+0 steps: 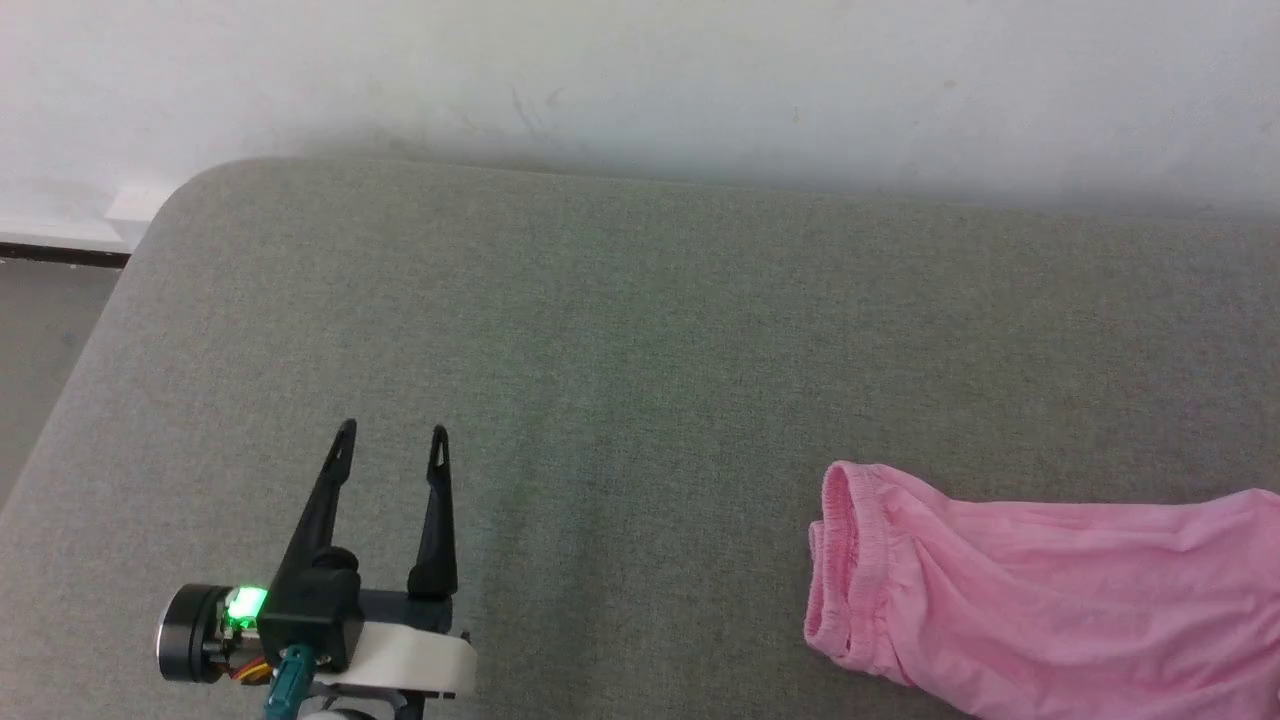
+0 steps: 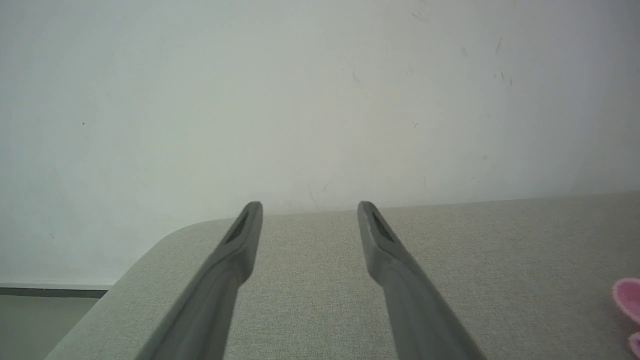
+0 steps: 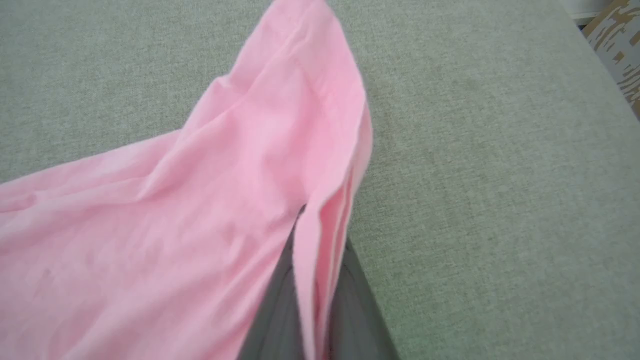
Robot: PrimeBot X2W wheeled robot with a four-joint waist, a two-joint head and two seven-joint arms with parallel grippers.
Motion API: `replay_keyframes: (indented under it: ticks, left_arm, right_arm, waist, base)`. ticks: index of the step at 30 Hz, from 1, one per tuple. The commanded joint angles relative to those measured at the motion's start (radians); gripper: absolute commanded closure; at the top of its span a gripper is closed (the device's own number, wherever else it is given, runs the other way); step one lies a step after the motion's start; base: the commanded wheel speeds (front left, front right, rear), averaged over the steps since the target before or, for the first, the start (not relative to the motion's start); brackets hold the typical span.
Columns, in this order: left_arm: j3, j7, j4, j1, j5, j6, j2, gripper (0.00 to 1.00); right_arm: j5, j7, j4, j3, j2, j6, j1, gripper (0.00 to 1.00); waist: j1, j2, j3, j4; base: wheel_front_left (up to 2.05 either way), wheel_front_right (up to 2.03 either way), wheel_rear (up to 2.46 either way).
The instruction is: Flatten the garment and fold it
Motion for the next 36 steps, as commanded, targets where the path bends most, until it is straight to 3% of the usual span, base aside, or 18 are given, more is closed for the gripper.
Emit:
replay_keyframes:
  ticks: [1, 9, 20, 25, 36]
  left_arm:
    - [0.007, -0.005, 0.001, 0.013, 0.009, -0.010, -0.006, 0.00]
    - [0.021, -0.005, 0.016, 0.021, 0.013, -0.022, -0.023, 0.00]
    - [0.024, -0.005, 0.016, 0.029, 0.022, -0.044, -0.044, 0.00]
    - [0.022, -0.005, 0.018, 0.031, 0.026, -0.054, -0.052, 0.00]
    - [0.026, -0.005, 0.024, 0.023, 0.031, -0.071, -0.061, 0.00]
  right_arm:
    - [-0.020, 0.010, -0.010, -0.009, 0.008, -0.002, -0.021, 1.00]
    - [0.018, 0.113, -0.174, 0.079, 0.075, -0.002, 0.014, 1.00]
    - [0.137, 0.267, -0.421, 0.260, 0.216, -0.002, 0.021, 1.00]
    - [0.196, 0.262, -0.405, 0.327, 0.230, -0.002, -0.004, 1.00]
    - [0.212, 0.099, -0.185, 0.479, 0.231, -0.002, -0.071, 1.00]
  waist:
    - [0.0000, -0.0001, -0.006, -0.003]
    - [0.0000, -0.0001, -0.039, -0.015]
    - [0.0000, -0.0001, -0.056, -0.003]
    - [0.0000, -0.0001, -0.057, 0.014]
    - [0.0000, -0.0001, -0.040, 0.044]
  base:
    - [0.00, 0.00, 0.00]
    - [0.00, 0.00, 0.00]
    - [0.00, 0.00, 0.00]
    - [0.00, 0.00, 0.00]
    - [0.00, 0.00, 0.00]
